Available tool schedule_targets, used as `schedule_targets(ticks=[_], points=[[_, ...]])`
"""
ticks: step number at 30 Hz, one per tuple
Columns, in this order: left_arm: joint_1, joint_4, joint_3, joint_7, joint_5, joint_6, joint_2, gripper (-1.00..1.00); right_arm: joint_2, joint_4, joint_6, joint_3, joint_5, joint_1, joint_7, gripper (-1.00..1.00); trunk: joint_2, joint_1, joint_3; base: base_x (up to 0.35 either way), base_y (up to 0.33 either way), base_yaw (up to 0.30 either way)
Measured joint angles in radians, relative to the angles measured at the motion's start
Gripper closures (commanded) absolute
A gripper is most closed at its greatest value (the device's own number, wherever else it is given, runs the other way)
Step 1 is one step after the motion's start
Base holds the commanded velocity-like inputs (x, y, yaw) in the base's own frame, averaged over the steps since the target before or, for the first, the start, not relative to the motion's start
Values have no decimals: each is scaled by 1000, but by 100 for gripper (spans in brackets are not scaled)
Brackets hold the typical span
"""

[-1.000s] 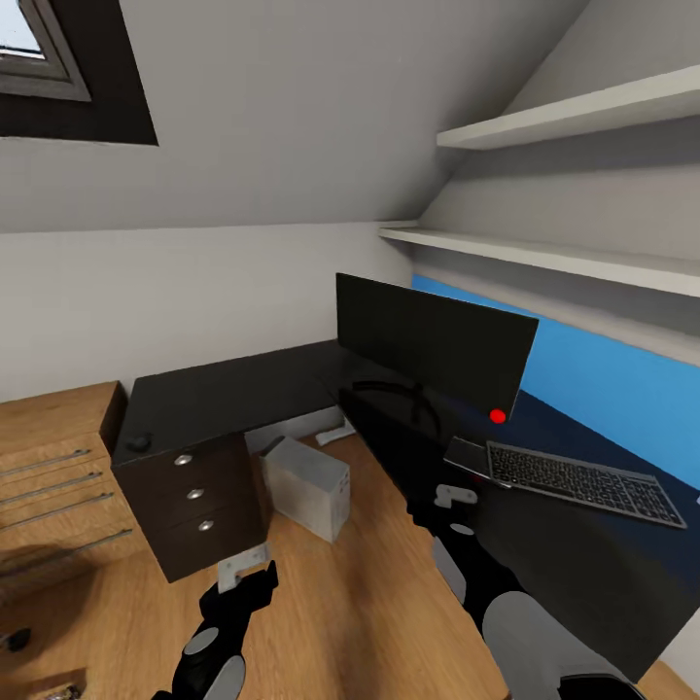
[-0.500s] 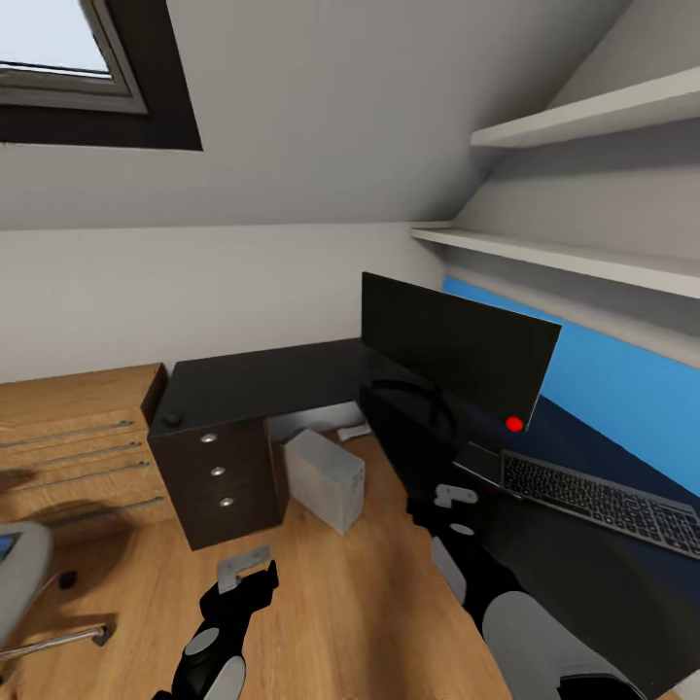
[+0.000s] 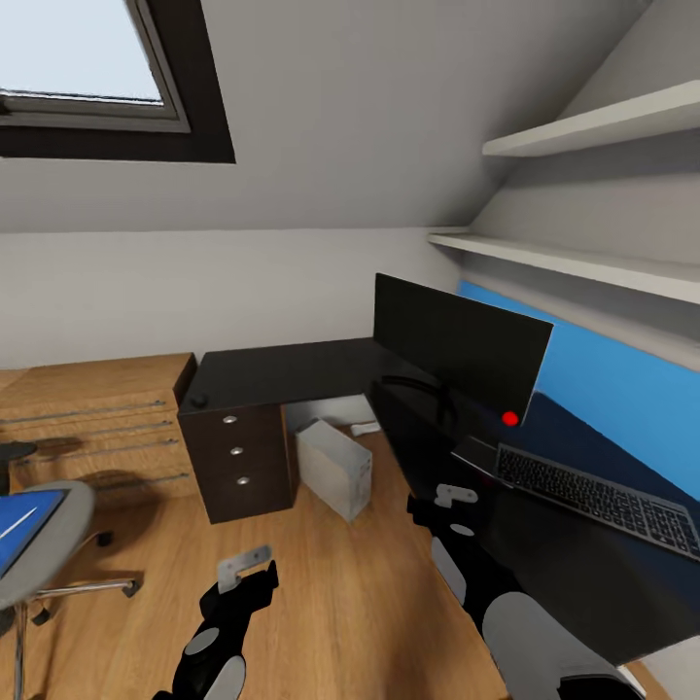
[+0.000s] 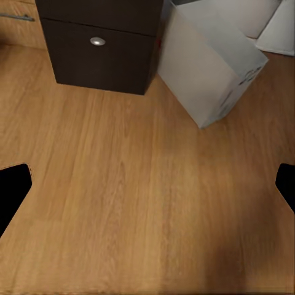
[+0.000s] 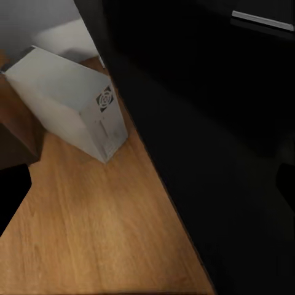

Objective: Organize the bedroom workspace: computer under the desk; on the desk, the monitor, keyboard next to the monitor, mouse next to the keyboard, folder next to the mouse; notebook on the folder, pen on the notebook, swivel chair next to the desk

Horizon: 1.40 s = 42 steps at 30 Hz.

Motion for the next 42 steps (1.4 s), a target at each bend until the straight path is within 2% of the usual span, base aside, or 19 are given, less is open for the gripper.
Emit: schedule_targets(ticks=[19, 42], points=[[0, 0, 1, 1, 1, 0, 0, -100, 0, 0, 0, 1, 0, 0, 0, -100, 0, 0, 8, -161, -302, 226], [0, 0, 5, 3, -1, -2, 4, -100, -3, -1, -1, 0, 1, 0, 1, -100, 0, 0, 8, -101, -323, 18]])
